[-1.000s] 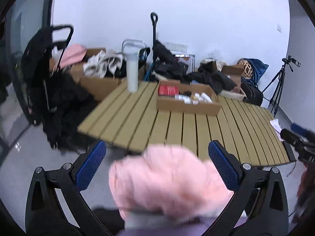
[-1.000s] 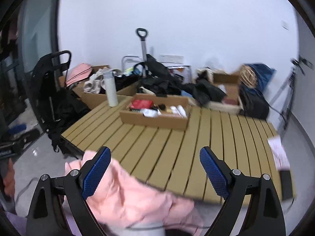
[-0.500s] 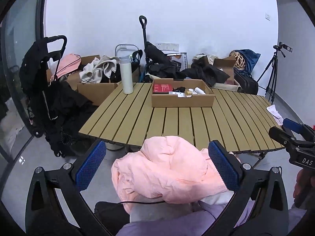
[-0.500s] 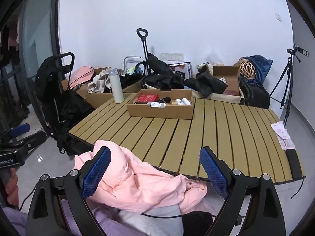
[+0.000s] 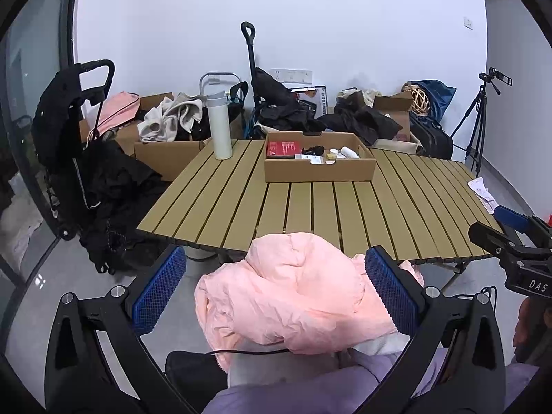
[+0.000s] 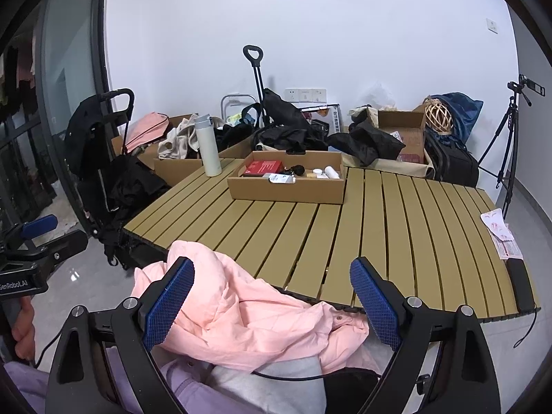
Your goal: Organize objects
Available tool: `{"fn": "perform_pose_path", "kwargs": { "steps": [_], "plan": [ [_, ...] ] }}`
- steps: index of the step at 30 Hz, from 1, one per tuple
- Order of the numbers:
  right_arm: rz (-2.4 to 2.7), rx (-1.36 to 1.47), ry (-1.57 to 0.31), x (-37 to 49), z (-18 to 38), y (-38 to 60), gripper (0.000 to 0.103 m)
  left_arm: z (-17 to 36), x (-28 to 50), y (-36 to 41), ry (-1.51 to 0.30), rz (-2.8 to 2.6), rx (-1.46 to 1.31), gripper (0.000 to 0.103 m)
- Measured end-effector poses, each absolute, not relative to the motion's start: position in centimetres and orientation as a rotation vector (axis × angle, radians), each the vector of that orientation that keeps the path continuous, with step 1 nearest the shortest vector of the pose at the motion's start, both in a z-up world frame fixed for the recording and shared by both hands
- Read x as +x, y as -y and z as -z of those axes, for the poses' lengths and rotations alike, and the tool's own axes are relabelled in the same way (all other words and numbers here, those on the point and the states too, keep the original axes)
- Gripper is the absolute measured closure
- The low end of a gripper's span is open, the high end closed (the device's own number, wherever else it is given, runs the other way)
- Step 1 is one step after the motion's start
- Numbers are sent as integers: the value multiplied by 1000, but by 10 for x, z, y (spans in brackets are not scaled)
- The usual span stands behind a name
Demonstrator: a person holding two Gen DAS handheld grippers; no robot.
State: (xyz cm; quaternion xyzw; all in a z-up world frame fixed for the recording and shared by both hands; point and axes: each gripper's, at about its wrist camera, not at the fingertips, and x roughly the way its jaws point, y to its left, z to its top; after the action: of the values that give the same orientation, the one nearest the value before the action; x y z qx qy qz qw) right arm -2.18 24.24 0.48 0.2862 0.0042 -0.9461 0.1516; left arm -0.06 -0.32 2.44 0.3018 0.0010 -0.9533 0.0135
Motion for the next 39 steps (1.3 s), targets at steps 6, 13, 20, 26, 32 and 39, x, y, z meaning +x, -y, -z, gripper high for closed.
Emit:
{"fn": "perform_pose_path", "kwargs": {
  "steps": [6, 13, 20, 26, 32, 39],
  "plan": [
    [2735, 811, -46, -20, -5, -239, 9, -24, -2, 4, -1, 2966, 949, 0],
    [2732, 816, -52, -21, -4, -238, 9, -23, -2, 4, 5, 2968, 950, 0],
    [2737, 815, -51, -20, -5, -239, 9, -23, -3, 4, 5, 2968, 952, 0],
    [2738, 818, -48, -20, -5, -239, 9, -22, -2, 5, 3, 2965, 949, 0],
    [2732, 803, -59, -17, -6, -238, 9, -21, -1, 5, 3, 2965, 948, 0],
    [2733, 809, -48, -18, -5, -240, 9, -20, -1, 6, 3, 2962, 951, 0]
  ]
}}
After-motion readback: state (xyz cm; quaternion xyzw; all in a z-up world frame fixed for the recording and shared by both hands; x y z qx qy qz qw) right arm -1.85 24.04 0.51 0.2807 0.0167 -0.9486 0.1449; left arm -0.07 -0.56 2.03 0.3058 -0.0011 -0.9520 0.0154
